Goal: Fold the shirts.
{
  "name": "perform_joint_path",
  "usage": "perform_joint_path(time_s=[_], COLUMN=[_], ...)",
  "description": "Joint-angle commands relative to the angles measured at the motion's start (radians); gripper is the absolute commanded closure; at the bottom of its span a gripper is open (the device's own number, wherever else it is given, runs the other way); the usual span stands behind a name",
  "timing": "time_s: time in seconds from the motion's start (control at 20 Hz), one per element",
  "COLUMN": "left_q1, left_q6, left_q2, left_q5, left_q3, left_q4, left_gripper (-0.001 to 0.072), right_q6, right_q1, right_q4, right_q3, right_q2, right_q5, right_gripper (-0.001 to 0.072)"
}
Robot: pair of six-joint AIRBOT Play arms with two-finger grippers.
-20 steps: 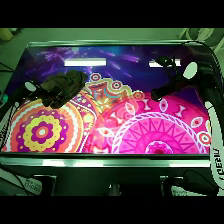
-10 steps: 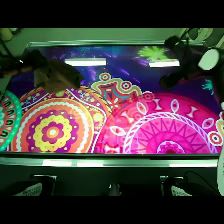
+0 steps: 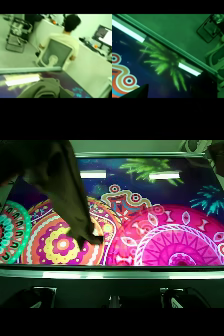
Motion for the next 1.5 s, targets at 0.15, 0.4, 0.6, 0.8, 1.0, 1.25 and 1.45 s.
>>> perform_joint_path(time_s=[0.15, 0.4, 0.6, 0.8, 1.0, 1.25, 1.45], left_q1=[-0.100, -0.060, -0.013, -0.001, -0.001, -0.001, 0.000], left_q6=[-0.033, -0.066, -0.063, -0.064, -0.063, -0.063, -0.063], left_q2=[-0.135, -0.193, -0.170, -0.169, -0.169, -0.167, -0.147], left_q5=[-0.001, -0.197, -0.308, -0.345, -0.341, -0.341, -0.320], left_q3=[-0.256, -0.386, -0.388, -0.388, -0.388, -0.387, -0.368], left_q4=[0.002, 0.006, 0.061, 0.087, 0.087, 0.088, 0.089], left_gripper=[0.0677, 0.0677, 0.0676, 0.0676, 0.0676, 0.0676, 0.0677], right_q6=[0.018, 0.021, -0.027, -0.066, -0.087, -0.074, -0.106], right_q1=[0.000, 0.000, 0.000, 0.000, 0.022, 0.193, 0.195], right_q4=[-0.055, 0.193, 0.449, 0.703, 0.763, 0.826, 0.766], right_q3=[-0.002, -0.429, -0.930, -1.205, -1.242, -1.241, -1.189], right_q2=[0.035, -0.063, -0.100, -0.170, -0.253, -0.310, -0.263], right_q5=[0.410, 0.462, 0.245, 0.031, -0.044, -0.219, -0.208], right_gripper=[0.0181, 0.0176, 0.0139, 0.0142, 0.0163, 0.0512, 0.0693])
